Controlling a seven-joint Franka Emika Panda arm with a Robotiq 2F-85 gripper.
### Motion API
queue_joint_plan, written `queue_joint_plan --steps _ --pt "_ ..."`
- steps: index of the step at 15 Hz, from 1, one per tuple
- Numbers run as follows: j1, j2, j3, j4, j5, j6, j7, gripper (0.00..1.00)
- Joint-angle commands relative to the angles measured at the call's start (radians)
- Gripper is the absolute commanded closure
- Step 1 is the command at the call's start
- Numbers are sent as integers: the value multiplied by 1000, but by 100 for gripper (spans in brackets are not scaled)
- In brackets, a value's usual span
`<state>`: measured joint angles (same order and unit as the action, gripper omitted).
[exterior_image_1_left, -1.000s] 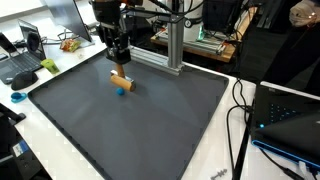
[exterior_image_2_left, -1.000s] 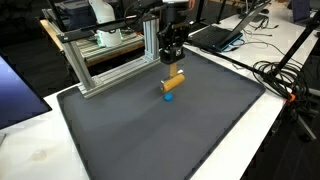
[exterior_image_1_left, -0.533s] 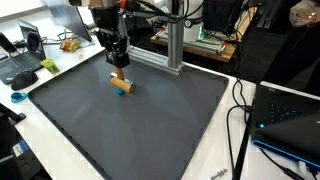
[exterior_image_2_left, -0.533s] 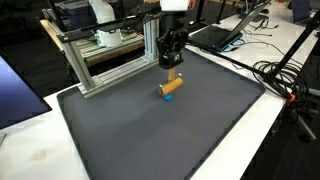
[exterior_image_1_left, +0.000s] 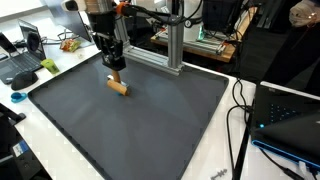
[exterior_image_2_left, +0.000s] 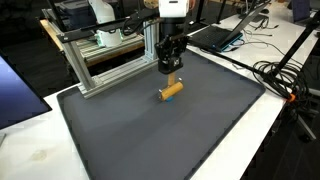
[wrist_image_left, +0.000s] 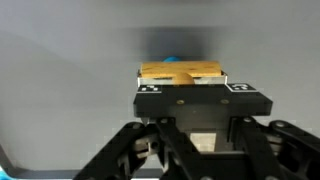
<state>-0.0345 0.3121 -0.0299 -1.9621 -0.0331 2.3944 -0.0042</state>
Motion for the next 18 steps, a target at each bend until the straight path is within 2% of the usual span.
queue_joint_plan --steps 1,11,18 --pt "-10 33 -1 40 9 -9 -24 78" --pt "-19 82 7 80 25 -69 -47 78" --pt "-22 60 6 68 29 -92 -47 78"
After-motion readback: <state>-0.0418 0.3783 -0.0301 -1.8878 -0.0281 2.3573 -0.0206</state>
